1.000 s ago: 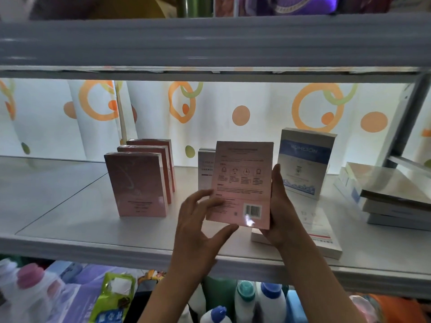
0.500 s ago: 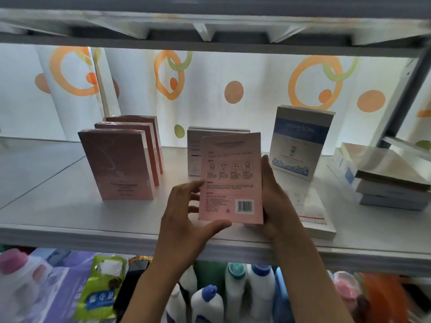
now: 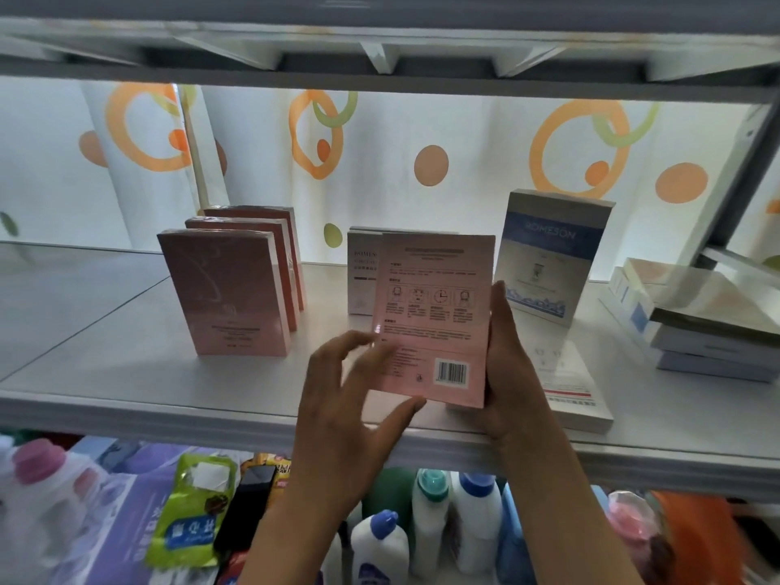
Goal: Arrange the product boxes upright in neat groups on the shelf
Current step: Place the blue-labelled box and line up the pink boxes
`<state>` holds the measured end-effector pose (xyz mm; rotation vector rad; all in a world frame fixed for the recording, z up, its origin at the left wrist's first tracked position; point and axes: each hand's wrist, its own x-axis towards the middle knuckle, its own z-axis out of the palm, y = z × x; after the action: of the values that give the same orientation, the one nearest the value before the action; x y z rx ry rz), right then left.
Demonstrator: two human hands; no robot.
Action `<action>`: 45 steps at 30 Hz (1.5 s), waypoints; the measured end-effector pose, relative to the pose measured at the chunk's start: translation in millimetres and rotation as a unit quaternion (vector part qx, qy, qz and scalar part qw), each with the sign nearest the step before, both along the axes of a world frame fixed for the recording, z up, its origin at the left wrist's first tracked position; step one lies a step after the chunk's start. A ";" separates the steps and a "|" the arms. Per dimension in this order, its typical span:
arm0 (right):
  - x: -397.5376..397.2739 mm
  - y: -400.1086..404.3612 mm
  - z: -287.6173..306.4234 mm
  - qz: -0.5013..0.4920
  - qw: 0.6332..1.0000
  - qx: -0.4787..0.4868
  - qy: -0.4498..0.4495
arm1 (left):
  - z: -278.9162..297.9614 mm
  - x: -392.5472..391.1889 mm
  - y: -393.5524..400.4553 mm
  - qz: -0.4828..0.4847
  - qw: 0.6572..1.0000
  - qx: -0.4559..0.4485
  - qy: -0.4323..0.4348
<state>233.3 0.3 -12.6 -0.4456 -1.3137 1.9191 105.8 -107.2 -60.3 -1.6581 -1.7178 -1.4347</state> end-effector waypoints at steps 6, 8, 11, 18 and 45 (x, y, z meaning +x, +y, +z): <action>-15.9 -22.0 4.4 0.034 0.997 0.041 0.058 | 16.9 10.9 -22.1 -0.019 0.997 -0.070 0.007; -28.2 -29.3 11.2 0.016 0.997 0.068 0.040 | 24.6 9.5 -25.8 -0.070 0.990 -0.085 -0.088; -45.1 -43.4 17.4 -0.023 0.997 0.072 0.009 | 29.7 0.3 -27.5 -0.105 0.976 -0.049 -0.186; -67.8 -76.0 24.3 -0.012 0.989 0.147 -0.014 | 28.2 -22.7 -51.1 -0.114 0.937 0.042 -0.328; -146.3 -79.2 -21.9 -0.157 0.922 0.331 -0.127 | 20.8 -135.5 -75.6 0.087 0.930 0.065 -0.351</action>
<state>87.0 -78.9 -34.5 -0.5209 -1.8306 1.0851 -29.8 -182.8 -39.5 -0.9310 -1.9826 -2.1557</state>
